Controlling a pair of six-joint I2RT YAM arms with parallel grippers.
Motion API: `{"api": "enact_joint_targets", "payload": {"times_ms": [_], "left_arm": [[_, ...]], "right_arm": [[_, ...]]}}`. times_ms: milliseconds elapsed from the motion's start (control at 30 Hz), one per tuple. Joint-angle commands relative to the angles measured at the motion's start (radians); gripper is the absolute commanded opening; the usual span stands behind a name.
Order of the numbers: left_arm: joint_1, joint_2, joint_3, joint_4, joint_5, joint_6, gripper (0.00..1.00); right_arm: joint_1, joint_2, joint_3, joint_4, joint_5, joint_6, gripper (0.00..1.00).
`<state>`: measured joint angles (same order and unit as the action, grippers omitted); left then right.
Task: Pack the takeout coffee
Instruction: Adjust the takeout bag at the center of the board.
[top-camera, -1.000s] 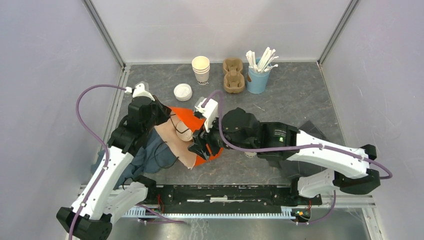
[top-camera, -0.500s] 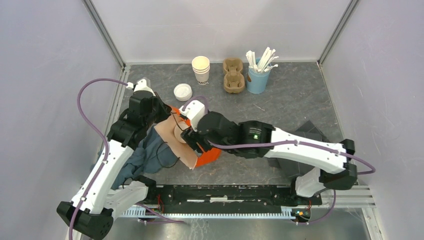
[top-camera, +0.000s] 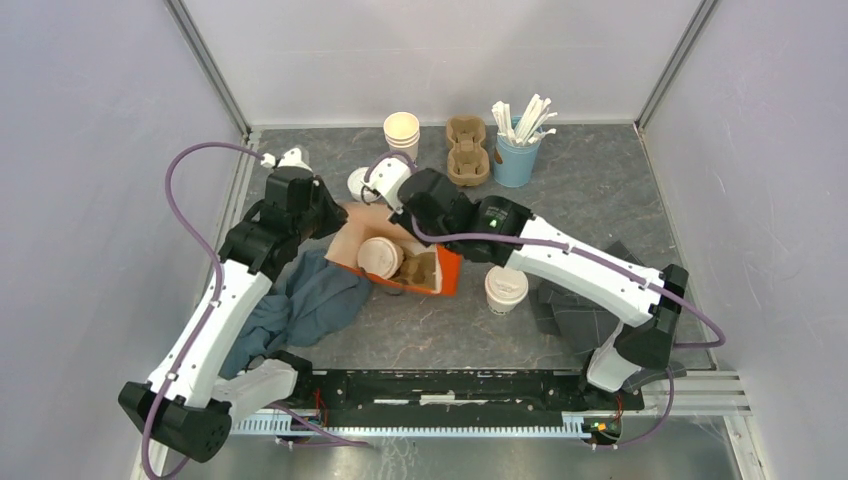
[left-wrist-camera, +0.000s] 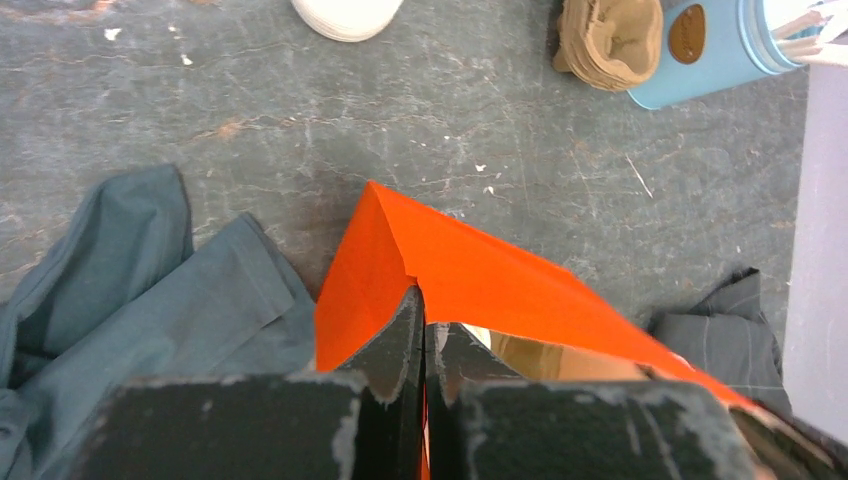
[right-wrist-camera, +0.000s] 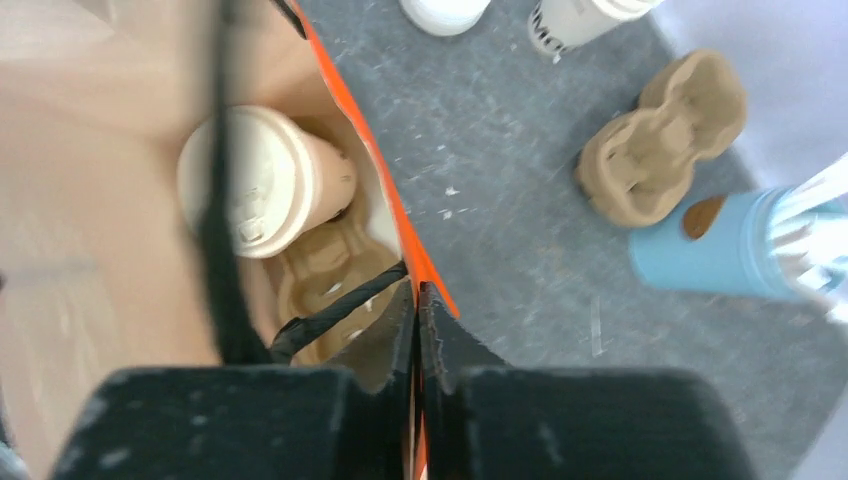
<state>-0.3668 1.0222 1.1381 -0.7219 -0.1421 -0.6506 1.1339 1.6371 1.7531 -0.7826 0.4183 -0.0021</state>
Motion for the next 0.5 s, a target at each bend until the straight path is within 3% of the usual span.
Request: {"api": "enact_joint_targets", "payload": {"times_ms": [0, 267, 400, 467], "left_arm": [[0.000, 0.048, 0.083, 0.006, 0.046, -0.011, 0.02], [0.000, 0.133, 0.088, 0.102, 0.080, -0.032, 0.02], [0.000, 0.159, 0.099, 0.129, 0.104, -0.028, 0.02], [-0.001, 0.166, 0.107, 0.124, 0.085, -0.026, 0.02]], "right_arm": [[-0.065, -0.071, -0.049, 0.151, -0.162, -0.225, 0.00], [-0.262, -0.012, -0.059, 0.279, -0.317, -0.442, 0.01], [-0.310, 0.028, -0.023, 0.334, -0.313, -0.499, 0.13], [-0.328, 0.045, 0.002, 0.328, -0.311, -0.483, 0.26]]}}
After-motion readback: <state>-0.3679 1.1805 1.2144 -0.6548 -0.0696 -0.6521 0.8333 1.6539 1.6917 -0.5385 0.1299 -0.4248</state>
